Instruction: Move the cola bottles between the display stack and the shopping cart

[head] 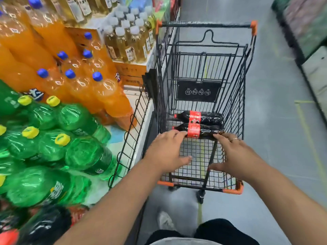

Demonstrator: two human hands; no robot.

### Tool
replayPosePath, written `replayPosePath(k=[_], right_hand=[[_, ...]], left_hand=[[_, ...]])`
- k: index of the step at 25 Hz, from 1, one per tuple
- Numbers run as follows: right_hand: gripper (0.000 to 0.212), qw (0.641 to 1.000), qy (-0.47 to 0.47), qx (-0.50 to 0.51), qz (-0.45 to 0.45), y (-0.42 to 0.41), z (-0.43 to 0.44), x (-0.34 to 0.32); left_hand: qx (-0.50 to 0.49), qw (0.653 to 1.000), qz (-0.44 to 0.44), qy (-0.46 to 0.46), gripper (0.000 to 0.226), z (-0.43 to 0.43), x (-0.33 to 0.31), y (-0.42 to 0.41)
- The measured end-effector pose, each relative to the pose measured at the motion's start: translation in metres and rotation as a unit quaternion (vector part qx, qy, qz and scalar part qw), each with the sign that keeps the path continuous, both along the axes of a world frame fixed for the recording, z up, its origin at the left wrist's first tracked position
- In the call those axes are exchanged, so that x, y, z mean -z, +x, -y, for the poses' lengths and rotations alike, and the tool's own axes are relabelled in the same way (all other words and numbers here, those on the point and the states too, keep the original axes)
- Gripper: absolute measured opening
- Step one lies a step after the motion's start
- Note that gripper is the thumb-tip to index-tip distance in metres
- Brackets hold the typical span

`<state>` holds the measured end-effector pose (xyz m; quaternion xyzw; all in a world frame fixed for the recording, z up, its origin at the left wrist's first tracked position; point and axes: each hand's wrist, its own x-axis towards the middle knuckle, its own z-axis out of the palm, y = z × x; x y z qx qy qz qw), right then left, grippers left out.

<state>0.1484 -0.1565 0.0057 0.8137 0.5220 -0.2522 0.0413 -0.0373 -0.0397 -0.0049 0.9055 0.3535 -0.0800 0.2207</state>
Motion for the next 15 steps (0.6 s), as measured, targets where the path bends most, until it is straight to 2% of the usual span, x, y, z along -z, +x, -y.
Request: replayPosePath(k=[7, 15], right_hand=[[0.106, 0.999, -0.049, -0.012, -0.011, 0.055, -0.050, 0.043], [0.103, 0.989, -0.113, -0.087, -0.040, 0.141, -0.125, 0.111]], left_hand=[[-0.013, 0.999, -0.025, -0.045, 0.079, -0.045, 0.034, 0.049], [-0.108, 0.989, -0.057, -0.087, 0.075, -0.083, 0.092, 0.122]])
